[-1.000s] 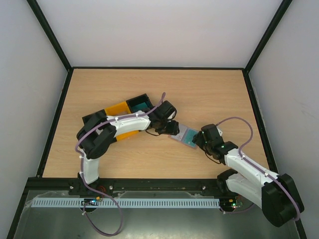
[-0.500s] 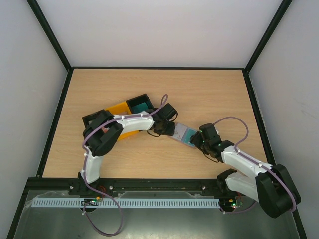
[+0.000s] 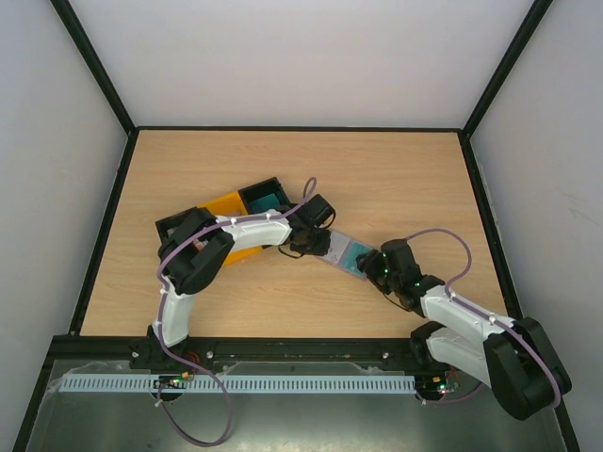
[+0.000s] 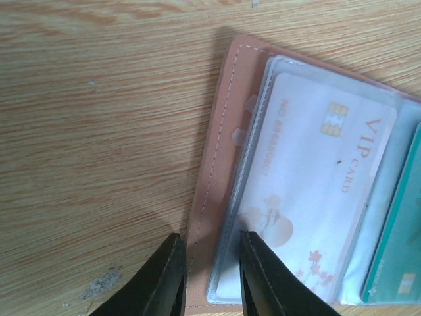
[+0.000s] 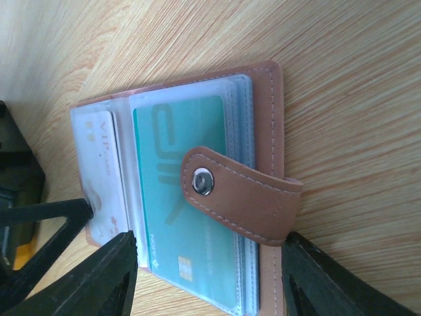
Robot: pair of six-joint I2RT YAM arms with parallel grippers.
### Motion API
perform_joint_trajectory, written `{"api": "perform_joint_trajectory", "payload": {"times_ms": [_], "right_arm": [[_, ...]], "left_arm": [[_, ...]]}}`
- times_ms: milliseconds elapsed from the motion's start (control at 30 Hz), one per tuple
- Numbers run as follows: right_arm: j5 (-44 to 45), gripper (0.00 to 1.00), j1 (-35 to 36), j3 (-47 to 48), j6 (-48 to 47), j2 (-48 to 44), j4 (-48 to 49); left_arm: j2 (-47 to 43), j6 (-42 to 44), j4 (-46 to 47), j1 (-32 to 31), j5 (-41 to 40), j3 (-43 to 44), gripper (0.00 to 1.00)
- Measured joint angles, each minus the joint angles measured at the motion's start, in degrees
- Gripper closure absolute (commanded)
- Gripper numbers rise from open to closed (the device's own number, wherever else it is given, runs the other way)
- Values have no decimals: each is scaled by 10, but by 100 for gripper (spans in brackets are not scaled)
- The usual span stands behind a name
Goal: Put the credit cards into the card holder
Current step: Close the card holder at the center of the board.
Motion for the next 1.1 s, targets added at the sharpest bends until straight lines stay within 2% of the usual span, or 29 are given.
{"api": "perform_joint_trajectory", "payload": {"times_ms": [533, 900, 1100], "right_arm": [[-26, 44, -4, -43, 87, -85, 28], [-45, 45, -5, -43, 86, -108, 50], [-27, 45, -4, -32, 61, -110, 15]], "left_arm": [[0, -4, 3, 0, -2, -2, 77], [0, -4, 3, 0, -2, -2, 77], [0, -4, 3, 0, -2, -2, 77]]}}
